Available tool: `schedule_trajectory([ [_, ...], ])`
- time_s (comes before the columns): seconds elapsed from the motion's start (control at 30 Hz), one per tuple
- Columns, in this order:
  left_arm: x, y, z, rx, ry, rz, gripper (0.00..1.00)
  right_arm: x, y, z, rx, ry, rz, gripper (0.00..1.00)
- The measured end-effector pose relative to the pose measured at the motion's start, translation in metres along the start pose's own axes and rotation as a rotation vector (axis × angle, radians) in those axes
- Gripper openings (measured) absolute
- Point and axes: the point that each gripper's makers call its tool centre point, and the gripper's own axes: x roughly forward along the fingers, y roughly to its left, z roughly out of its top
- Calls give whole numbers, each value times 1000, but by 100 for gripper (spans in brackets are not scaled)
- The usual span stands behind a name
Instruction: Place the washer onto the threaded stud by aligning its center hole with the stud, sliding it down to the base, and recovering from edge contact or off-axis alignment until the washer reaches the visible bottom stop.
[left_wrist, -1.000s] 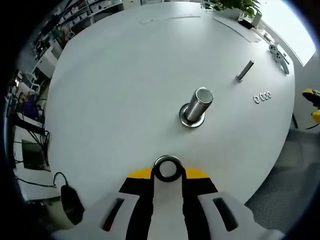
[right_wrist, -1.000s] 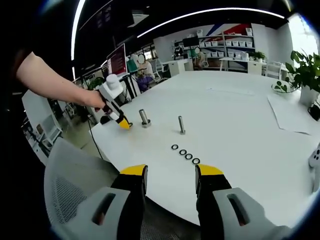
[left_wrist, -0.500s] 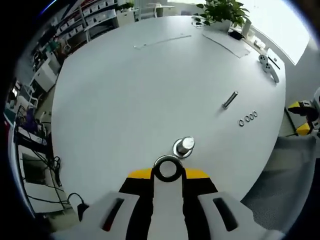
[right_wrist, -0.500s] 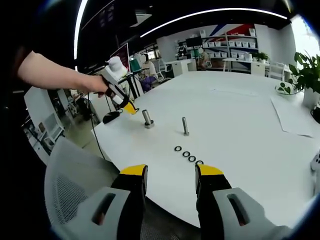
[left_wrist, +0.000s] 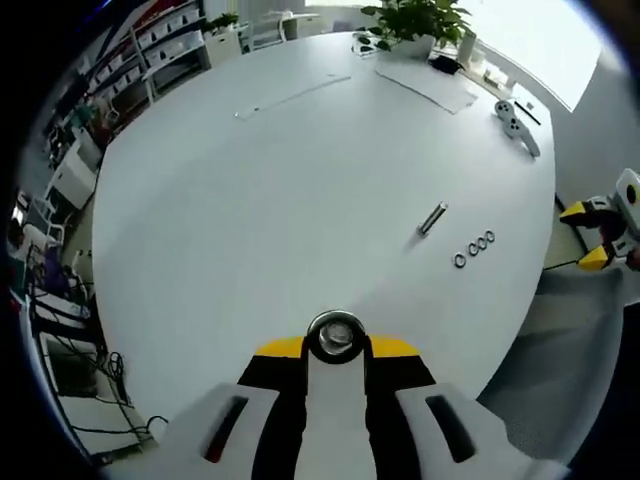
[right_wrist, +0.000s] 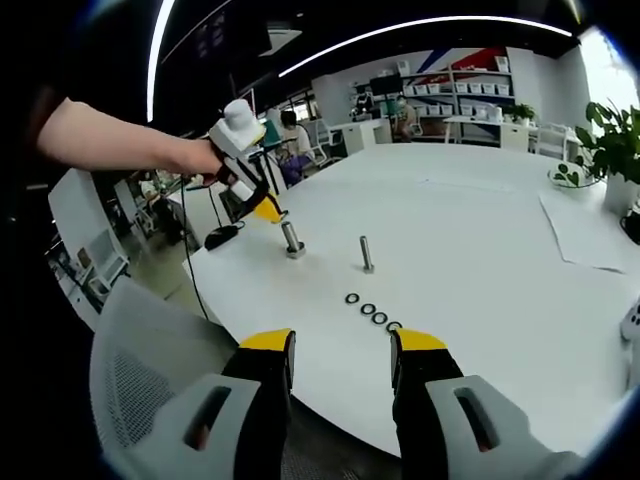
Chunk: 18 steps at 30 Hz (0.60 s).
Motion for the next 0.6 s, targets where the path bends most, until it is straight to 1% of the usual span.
schedule_trajectory([
  [0.13, 4, -3, -1, 26, 25, -2, 19, -3, -3, -1, 4, -2, -6, 41],
  [0.3, 8, -4, -1, 41, 48, -5, 19, -5, -8, -2, 12, -4, -14, 41],
  [0.37, 10, -2, -3, 44, 66, 10, 19, -6, -8, -3, 16, -5, -17, 41],
  [0.6, 16, -2, -6, 46, 84, 13, 19, -8, -8, -8, 25, 0, -18, 41],
])
